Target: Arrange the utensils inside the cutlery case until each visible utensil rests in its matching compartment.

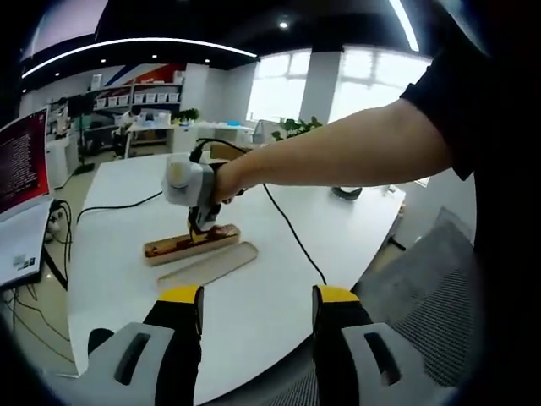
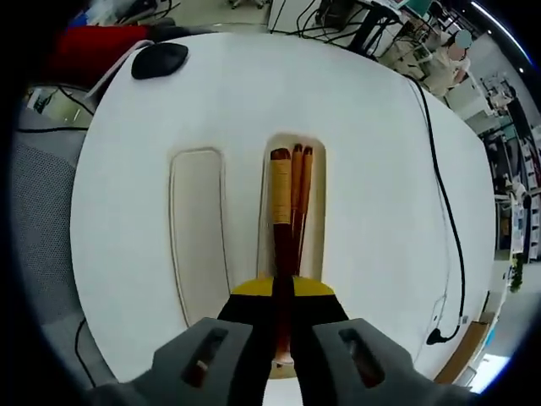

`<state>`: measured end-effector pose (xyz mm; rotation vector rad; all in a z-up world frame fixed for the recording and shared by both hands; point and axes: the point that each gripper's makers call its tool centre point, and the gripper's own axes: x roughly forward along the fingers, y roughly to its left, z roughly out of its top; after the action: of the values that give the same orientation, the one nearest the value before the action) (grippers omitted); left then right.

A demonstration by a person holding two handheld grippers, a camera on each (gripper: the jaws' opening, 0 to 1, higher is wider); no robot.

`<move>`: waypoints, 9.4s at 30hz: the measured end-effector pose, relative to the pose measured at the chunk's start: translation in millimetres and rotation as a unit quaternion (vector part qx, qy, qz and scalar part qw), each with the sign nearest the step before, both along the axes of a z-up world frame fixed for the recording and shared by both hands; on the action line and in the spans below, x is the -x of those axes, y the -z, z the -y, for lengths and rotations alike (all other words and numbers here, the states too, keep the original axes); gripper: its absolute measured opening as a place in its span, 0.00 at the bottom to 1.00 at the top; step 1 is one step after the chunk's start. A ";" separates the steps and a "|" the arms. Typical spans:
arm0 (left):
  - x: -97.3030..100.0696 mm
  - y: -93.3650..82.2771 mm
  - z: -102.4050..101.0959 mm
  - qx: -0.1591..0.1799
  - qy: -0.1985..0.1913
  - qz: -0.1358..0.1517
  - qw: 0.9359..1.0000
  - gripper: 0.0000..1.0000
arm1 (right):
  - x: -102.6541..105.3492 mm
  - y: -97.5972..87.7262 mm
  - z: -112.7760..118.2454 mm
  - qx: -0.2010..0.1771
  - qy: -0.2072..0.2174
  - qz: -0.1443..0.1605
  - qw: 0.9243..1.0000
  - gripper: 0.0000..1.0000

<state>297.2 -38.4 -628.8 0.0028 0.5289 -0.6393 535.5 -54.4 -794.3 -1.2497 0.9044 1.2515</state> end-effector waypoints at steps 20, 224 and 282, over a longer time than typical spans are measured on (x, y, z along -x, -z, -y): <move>2.1 4.6 2.1 0.003 0.003 -0.014 1.000 0.53 | -1.8 15.2 -4.6 -0.003 0.002 -0.006 1.000 0.01; -75.5 -3.9 -48.3 -0.085 0.040 0.088 0.992 0.70 | 111.3 -185.3 119.4 -0.358 0.172 0.111 0.911 0.68; -149.7 156.7 -39.7 -0.210 0.213 -0.039 0.953 0.65 | 78.5 -3.2 83.9 -0.130 0.019 -0.099 0.986 0.53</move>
<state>446.9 1.3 -785.5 0.5077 0.7426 -0.9395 457.0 -138.3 -791.1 -0.9112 0.8691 1.4297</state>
